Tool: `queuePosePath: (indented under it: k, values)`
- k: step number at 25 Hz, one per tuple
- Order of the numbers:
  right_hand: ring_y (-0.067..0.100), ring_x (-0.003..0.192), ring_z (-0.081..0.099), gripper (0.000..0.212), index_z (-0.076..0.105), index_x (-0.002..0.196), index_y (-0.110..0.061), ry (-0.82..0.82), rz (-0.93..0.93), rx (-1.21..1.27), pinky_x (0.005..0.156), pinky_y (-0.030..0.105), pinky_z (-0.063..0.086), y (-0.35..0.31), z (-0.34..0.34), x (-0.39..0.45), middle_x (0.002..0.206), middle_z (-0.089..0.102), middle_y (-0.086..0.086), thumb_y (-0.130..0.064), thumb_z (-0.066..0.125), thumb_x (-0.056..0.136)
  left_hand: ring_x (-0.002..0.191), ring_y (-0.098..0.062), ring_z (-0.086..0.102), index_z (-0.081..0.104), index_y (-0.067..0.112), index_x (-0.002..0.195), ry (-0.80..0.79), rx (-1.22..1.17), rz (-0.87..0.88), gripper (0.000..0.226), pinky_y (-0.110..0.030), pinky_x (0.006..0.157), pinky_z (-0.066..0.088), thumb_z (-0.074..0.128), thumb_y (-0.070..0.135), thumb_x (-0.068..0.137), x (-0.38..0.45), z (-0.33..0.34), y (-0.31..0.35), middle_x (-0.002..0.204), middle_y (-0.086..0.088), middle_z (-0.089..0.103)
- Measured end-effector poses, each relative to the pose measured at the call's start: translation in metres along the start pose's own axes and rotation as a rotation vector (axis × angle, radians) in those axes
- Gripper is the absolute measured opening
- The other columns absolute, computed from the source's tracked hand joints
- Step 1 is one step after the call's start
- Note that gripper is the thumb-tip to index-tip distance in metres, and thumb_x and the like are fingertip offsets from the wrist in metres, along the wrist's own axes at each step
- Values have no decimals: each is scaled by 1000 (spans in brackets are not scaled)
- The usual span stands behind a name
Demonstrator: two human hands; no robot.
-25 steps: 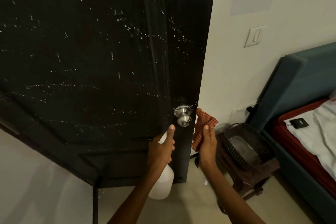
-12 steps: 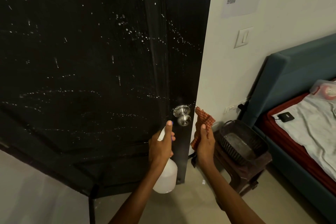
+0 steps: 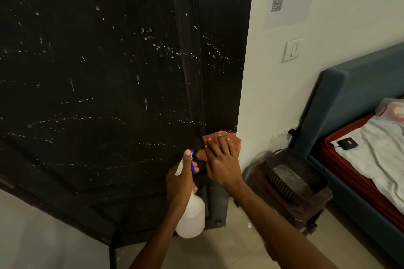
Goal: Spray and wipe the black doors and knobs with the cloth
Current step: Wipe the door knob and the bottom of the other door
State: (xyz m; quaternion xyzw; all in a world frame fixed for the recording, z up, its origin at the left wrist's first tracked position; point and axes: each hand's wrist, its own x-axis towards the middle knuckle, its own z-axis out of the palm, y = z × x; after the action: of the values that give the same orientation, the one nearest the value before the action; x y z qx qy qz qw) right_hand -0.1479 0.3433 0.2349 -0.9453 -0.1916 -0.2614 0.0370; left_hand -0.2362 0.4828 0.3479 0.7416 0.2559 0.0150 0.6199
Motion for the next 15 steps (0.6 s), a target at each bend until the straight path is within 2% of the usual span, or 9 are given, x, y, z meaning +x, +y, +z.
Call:
queuePosePath:
  k: [2, 4, 6, 8, 9, 11, 13, 15]
  values:
    - [36, 142, 46, 54, 68, 135, -20, -33, -121, -85, 122, 56, 27, 13, -1, 6, 143, 62, 8, -51, 61, 91, 68, -19, 63, 64, 22, 91, -14, 3, -1, 47, -22, 47, 47, 39, 61, 97, 0, 2, 1, 85, 3, 65]
    - [34, 140, 49, 54, 63, 140, -20, 35, -141, -21, 118, 53, 36, 28, -3, 9, 145, 60, 7, -50, 53, 97, 68, -19, 62, 60, 26, 85, -13, -24, 1, 40, -24, 50, 49, 41, 59, 97, -2, 3, 2, 83, 2, 63]
    - [27, 136, 50, 51, 54, 149, -21, 104, 25, 246, 108, 41, 47, 34, 0, 4, 150, 54, 7, -44, 49, 104, 66, -16, 59, 56, 28, 81, 3, -53, 10, 35, -23, 50, 49, 42, 55, 99, -3, 2, 3, 82, 2, 61]
    - [18, 124, 58, 43, 51, 145, -26, 103, 377, 633, 99, 31, 52, 28, 6, -6, 142, 57, 2, -46, 45, 108, 63, -13, 55, 57, 27, 81, 19, -49, 36, 35, -14, 42, 46, 42, 52, 100, -3, 0, 0, 82, 1, 61]
    - [16, 116, 63, 39, 53, 137, -30, 106, 563, 806, 98, 35, 55, 20, 9, -9, 131, 62, -2, -53, 41, 108, 61, -13, 55, 60, 24, 84, 24, -35, 42, 39, -11, 40, 43, 41, 53, 100, -1, -1, -3, 84, 0, 63]
    - [11, 103, 64, 40, 57, 118, -37, 161, 839, 1080, 97, 47, 55, 4, 9, -6, 113, 67, -8, -66, 34, 103, 58, -15, 57, 66, 15, 94, 28, -15, 44, 51, -15, 40, 44, 38, 58, 98, 2, -2, -7, 90, -5, 69]
    - [12, 106, 61, 38, 58, 118, -34, 241, 916, 1192, 101, 46, 52, -8, 6, 2, 115, 65, -7, -62, 37, 103, 58, -16, 58, 67, 10, 99, 37, -32, 17, 56, -17, 40, 44, 39, 59, 97, 3, -1, -7, 89, -5, 69]
    - [15, 122, 54, 37, 59, 133, -23, 299, 766, 1031, 110, 33, 44, -13, 1, 8, 132, 60, -2, -44, 47, 105, 61, -14, 59, 67, 11, 99, 41, -63, -5, 53, -14, 40, 45, 41, 57, 98, 3, 0, -4, 87, -3, 68]
